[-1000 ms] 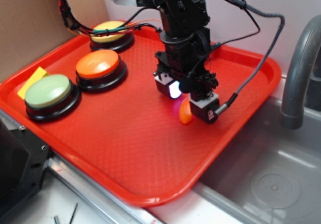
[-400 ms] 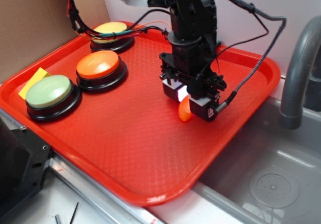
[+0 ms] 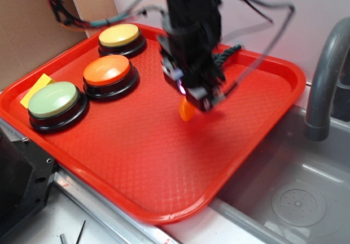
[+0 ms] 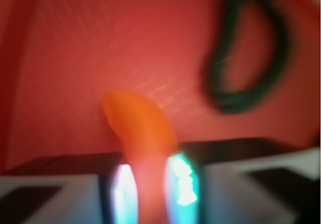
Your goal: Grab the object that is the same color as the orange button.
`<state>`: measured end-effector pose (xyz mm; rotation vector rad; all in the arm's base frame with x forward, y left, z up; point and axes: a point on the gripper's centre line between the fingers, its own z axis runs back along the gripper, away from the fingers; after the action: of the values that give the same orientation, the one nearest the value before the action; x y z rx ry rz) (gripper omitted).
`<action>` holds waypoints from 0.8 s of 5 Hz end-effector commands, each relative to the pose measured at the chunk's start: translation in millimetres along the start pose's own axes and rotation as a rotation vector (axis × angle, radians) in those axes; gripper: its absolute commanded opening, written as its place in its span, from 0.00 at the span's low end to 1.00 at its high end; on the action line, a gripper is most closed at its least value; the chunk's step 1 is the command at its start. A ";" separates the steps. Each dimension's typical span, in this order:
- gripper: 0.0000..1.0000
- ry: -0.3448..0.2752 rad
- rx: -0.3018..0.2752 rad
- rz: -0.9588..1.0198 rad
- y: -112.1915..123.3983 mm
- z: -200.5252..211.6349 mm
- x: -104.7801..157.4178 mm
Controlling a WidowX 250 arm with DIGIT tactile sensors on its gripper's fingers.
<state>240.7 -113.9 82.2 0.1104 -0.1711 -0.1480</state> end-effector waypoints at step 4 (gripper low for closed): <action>1.00 0.143 -0.097 0.100 23.6 -3.4 -2.0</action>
<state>240.2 -92.2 69.8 0.0301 0.0165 -0.0519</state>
